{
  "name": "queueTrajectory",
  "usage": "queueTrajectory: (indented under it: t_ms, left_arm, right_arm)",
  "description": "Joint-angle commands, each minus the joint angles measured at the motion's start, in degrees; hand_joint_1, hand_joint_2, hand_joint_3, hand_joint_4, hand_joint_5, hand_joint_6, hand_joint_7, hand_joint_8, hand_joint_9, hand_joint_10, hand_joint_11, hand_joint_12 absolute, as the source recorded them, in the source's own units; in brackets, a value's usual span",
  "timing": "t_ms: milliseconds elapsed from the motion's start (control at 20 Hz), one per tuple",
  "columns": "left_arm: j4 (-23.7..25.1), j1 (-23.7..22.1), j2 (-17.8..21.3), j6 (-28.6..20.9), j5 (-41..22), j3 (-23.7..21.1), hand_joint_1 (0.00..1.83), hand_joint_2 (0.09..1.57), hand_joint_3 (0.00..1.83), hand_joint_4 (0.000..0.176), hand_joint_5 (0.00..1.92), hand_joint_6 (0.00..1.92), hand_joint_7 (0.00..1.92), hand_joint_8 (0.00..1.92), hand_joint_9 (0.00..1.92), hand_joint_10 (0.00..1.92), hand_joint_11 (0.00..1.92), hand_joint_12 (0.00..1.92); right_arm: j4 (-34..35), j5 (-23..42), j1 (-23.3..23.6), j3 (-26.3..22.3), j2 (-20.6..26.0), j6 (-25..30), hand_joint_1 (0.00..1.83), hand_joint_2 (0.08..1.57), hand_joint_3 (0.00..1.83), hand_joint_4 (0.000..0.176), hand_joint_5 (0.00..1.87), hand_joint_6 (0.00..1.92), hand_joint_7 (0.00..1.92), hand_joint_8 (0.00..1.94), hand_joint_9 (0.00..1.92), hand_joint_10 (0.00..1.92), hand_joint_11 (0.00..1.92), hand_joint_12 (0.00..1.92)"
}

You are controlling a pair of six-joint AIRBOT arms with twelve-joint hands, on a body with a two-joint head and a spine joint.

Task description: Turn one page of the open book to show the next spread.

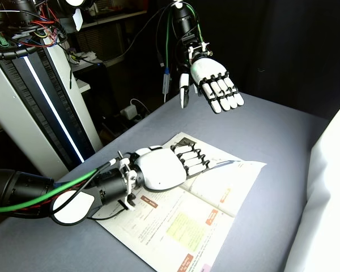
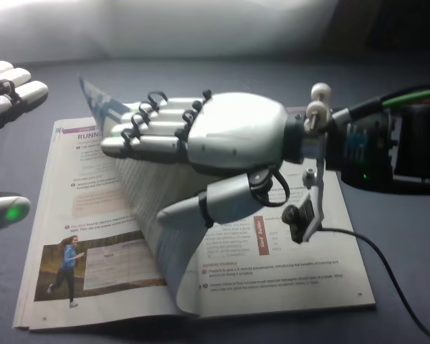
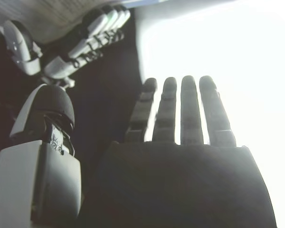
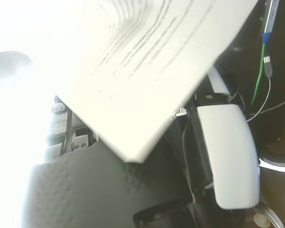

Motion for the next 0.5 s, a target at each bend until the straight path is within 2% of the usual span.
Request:
queueTrajectory:
  t_ms: [0,150,350,450]
  left_arm:
    - [-1.45,-0.19,0.55,0.26,-8.18,-0.01,0.0,1.23,0.0,0.0,0.0,0.0,0.0,0.0,0.0,0.0,0.0,0.0]
    - [-1.85,0.04,1.07,1.18,-10.2,-0.26,0.0,1.23,0.0,0.0,0.0,0.0,0.0,0.0,0.0,0.0,0.0,0.0]
    - [-3.22,0.55,1.85,2.51,-12.91,-0.64,0.0,1.26,0.0,0.0,0.0,0.0,0.0,0.0,0.0,0.0,0.0,0.0]
    - [-3.69,0.55,1.85,2.96,-13.82,-0.63,0.0,1.21,0.0,0.0,0.0,0.0,0.0,0.0,0.0,0.0,0.0,0.0]
  right_arm:
    - [2.18,6.16,1.46,-0.52,0.23,-0.02,0.0,1.26,0.0,0.0,0.0,0.0,0.0,0.0,0.0,0.0,0.0,0.0]
    - [1.46,6.96,3.42,-0.95,1.18,-0.02,0.0,1.24,0.0,0.0,0.0,0.0,0.0,0.0,0.0,0.0,0.0,0.0]
    - [-0.73,6.95,5.98,-1.95,3.27,-0.03,0.0,1.28,0.01,0.0,0.0,0.0,0.0,0.0,0.0,0.0,0.0,0.0]
    - [-0.99,6.96,6.73,-2.54,4.45,-0.21,0.0,1.32,0.02,0.0,0.0,0.0,0.0,0.0,0.0,0.0,0.0,0.0]
